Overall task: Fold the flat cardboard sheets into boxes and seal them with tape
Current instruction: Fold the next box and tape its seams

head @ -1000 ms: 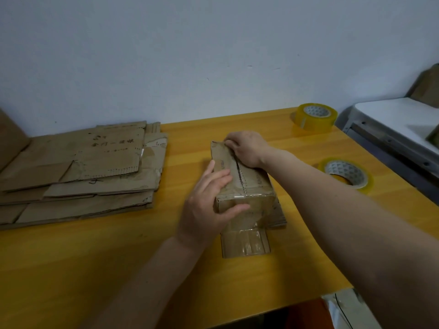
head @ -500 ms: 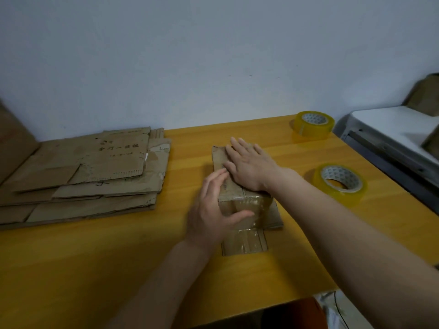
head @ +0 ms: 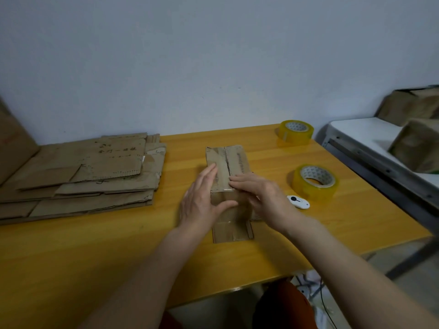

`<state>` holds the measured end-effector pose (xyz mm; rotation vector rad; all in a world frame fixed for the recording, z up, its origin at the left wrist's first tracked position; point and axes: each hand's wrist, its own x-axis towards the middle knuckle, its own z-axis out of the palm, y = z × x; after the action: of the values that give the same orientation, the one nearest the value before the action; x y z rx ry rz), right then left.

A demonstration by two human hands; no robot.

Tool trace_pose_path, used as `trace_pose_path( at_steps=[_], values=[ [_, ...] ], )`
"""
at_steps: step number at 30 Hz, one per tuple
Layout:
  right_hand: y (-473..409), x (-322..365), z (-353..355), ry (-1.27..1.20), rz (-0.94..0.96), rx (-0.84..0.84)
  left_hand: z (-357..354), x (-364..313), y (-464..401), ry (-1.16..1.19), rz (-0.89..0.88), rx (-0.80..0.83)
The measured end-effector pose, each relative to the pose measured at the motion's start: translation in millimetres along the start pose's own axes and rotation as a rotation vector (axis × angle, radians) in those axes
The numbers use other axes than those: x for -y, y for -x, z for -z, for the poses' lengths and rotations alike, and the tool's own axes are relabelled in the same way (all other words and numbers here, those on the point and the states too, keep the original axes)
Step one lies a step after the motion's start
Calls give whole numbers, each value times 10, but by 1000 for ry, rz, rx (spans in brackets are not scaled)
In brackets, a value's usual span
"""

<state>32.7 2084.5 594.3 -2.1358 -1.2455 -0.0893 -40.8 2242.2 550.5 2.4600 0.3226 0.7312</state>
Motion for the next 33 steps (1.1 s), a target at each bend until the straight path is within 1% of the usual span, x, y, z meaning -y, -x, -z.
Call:
trace_pose_path(
  at_steps=[1,3,7,11,13,16,19,21,23,27,30,33],
  values=[
    [18,-22,-4,-64,-37,-60,21,19,-3,-1,-14,21],
    [-2,-27,-40,-145,-109,-117,62,61,-23,-4,-34,66],
    [-120,23,-142,-122,-119,-177,108,109,-57,43,-63,113],
    [-104,-55,-22,-146,-72,-66,153,168,-48,26,-117,163],
    [-83,-79,-9,-112,-60,-55,154,174,-34,29,-114,176],
    [-93,-26,-154,38,-83,-122,137,131,-10,72,-106,190],
    [-101,-25,-266,63,-72,-179,150,109,6,115,-115,184],
    [-91,-73,-266,41,-41,-178,152,100,12,76,-115,156],
    [-81,-105,-255,41,-11,-156,130,73,16,-4,-123,95],
    [-18,-158,-243,65,18,-156,60,31,37,-172,-205,-22],
    [34,-181,-244,20,-19,-180,84,29,37,-263,-256,-22],
    [62,-191,-236,-79,-62,-152,114,-18,55,-344,-238,-12]
  ],
)
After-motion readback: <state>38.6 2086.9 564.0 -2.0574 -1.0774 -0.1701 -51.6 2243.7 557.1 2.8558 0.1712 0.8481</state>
